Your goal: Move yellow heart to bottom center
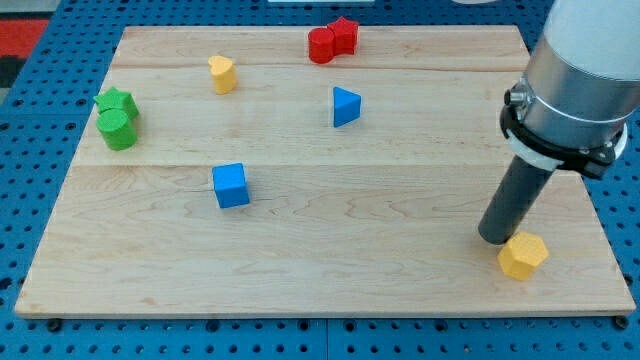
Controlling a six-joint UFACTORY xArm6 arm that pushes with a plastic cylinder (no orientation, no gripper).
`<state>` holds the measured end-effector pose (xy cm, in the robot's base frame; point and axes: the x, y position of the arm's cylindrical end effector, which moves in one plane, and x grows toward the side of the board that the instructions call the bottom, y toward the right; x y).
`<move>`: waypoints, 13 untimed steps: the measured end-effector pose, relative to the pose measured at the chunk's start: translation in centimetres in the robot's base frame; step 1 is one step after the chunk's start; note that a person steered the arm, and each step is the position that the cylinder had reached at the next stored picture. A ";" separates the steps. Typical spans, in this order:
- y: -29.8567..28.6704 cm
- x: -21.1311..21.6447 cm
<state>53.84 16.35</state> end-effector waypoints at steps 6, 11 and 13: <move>-35.8 -23.8; -27.9 -22.3; -24.1 -16.5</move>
<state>37.36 -7.73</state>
